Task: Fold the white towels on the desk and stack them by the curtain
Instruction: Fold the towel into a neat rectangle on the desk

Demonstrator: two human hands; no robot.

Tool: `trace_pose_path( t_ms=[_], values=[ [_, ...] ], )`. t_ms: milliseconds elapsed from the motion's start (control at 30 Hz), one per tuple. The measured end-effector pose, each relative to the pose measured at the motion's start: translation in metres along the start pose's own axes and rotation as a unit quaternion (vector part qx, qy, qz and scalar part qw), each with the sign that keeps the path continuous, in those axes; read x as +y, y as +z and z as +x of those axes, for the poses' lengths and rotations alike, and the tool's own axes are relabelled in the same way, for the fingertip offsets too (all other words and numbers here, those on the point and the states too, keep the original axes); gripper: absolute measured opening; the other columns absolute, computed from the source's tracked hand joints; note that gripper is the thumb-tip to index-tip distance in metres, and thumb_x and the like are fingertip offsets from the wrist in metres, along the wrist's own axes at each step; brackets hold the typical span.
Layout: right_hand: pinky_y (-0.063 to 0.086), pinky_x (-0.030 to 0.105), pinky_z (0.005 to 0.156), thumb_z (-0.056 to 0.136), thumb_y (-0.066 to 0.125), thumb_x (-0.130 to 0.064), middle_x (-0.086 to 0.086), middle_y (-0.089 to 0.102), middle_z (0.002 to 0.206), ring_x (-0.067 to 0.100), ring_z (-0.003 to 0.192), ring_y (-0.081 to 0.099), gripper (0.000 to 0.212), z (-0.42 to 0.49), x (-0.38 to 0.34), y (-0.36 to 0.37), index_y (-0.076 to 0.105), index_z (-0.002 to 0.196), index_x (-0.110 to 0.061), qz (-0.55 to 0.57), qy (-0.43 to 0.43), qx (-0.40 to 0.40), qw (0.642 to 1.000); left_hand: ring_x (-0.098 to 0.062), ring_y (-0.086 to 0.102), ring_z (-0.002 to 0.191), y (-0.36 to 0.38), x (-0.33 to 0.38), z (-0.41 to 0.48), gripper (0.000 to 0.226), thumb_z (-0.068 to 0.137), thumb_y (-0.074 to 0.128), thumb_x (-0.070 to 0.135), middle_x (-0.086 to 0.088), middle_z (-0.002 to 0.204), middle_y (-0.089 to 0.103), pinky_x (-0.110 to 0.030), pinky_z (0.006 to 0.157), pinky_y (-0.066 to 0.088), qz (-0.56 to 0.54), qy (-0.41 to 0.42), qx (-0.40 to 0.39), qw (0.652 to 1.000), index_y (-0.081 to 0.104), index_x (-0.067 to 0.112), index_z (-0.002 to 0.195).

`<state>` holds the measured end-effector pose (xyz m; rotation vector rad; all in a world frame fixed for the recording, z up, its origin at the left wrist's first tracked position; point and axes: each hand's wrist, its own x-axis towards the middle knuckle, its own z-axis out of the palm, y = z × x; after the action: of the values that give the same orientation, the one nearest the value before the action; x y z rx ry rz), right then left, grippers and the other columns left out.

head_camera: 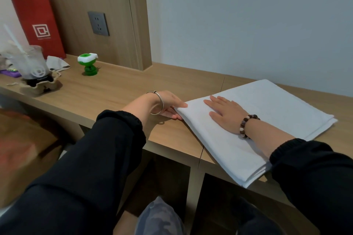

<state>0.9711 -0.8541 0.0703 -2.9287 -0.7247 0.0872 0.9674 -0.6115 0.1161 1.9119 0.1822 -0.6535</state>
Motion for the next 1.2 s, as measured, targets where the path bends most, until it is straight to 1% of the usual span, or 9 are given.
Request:
trace_pose_path(
  t_ms=[300,367,433,533,733,900,1033,1133,1200],
  values=[
    [0.008,0.044,0.118,0.101,0.027,-0.031,-0.006,0.007,0.16,0.014,0.147,0.004,0.051,-0.003,-0.009,-0.013,0.018,0.151,-0.033,0.013,0.002,-0.025,1.0,-0.003,0.057,0.041,0.023,-0.014,0.005,0.01,0.081,0.074,0.019,0.001,0.062,0.064,-0.016,0.045,0.05,0.13,0.123,0.165,0.97,0.066,0.013,0.079],
    [0.016,0.04,0.116,0.1,0.034,-0.028,0.0,0.022,0.157,0.018,0.145,0.017,0.047,-0.005,-0.02,-0.019,0.033,0.147,-0.026,0.036,0.001,-0.016,0.999,-0.003,0.056,0.04,0.025,-0.014,0.003,0.01,0.082,0.073,0.018,0.0,0.062,0.063,-0.017,0.046,0.049,0.135,0.132,0.171,0.967,0.065,0.012,0.079],
    [0.036,0.028,0.099,0.094,0.05,-0.029,0.0,0.055,0.129,0.02,0.124,0.046,0.029,-0.009,-0.037,-0.026,0.062,0.119,-0.022,0.101,-0.026,0.056,0.993,-0.002,0.055,0.038,0.026,-0.015,0.001,0.011,0.082,0.072,0.016,-0.001,0.062,0.063,-0.016,0.044,0.048,0.139,0.143,0.175,0.964,0.063,0.012,0.078],
    [0.038,0.018,0.064,0.085,0.065,-0.038,-0.016,0.054,0.08,0.008,0.078,0.054,0.011,-0.017,-0.065,-0.031,0.062,0.085,-0.027,0.162,-0.068,0.078,0.981,-0.003,0.055,0.039,0.028,-0.016,0.0,0.01,0.082,0.072,0.014,-0.001,0.06,0.061,-0.016,0.044,0.047,0.147,0.156,0.182,0.96,0.062,0.012,0.078],
    [0.04,0.025,0.065,0.084,0.063,-0.024,-0.011,0.048,0.079,0.014,0.076,0.05,0.024,-0.031,-0.076,-0.03,0.048,0.103,-0.024,0.102,-0.095,-0.031,0.99,-0.002,0.054,0.038,0.026,-0.016,-0.001,0.009,0.08,0.073,0.017,-0.001,0.059,0.061,-0.016,0.044,0.048,0.153,0.158,0.19,0.957,0.066,0.012,0.079],
    [0.044,0.025,0.067,0.086,0.058,-0.032,-0.008,0.054,0.087,0.005,0.071,0.048,0.051,-0.066,-0.064,-0.027,0.038,0.133,-0.03,0.054,-0.096,-0.064,0.992,-0.003,0.048,0.035,0.024,-0.018,0.0,0.013,0.077,0.077,0.024,0.004,0.052,0.059,-0.016,0.039,0.041,0.182,0.17,0.217,0.944,0.068,0.014,0.079],
    [0.041,0.025,0.077,0.091,0.048,-0.041,-0.006,0.053,0.119,0.009,0.093,0.048,0.06,-0.1,-0.05,-0.019,0.026,0.147,-0.034,-0.011,-0.131,-0.031,0.991,-0.012,0.055,0.064,0.024,-0.017,0.0,0.014,0.076,0.076,0.029,0.009,0.067,0.058,-0.022,0.052,0.039,0.241,0.181,0.249,0.921,0.068,0.018,0.079],
    [0.03,0.022,0.067,0.094,0.042,-0.044,-0.009,0.041,0.094,0.008,0.083,0.039,0.057,-0.116,-0.05,-0.015,0.026,0.148,-0.033,-0.049,-0.15,-0.004,0.987,-0.016,0.056,0.08,0.03,-0.013,-0.001,0.013,0.078,0.073,0.032,0.004,0.082,0.063,-0.025,0.066,0.039,0.295,0.165,0.281,0.898,0.069,0.02,0.081],
    [0.029,0.022,0.067,0.095,0.044,-0.045,-0.012,0.037,0.084,0.007,0.078,0.038,0.048,-0.121,-0.046,-0.016,0.04,0.142,-0.034,0.001,-0.147,-0.019,0.989,-0.022,0.058,0.095,0.038,-0.007,-0.005,0.016,0.082,0.068,0.033,-0.002,0.103,0.066,-0.029,0.074,0.044,0.348,0.129,0.306,0.877,0.069,0.021,0.092]
  ],
)
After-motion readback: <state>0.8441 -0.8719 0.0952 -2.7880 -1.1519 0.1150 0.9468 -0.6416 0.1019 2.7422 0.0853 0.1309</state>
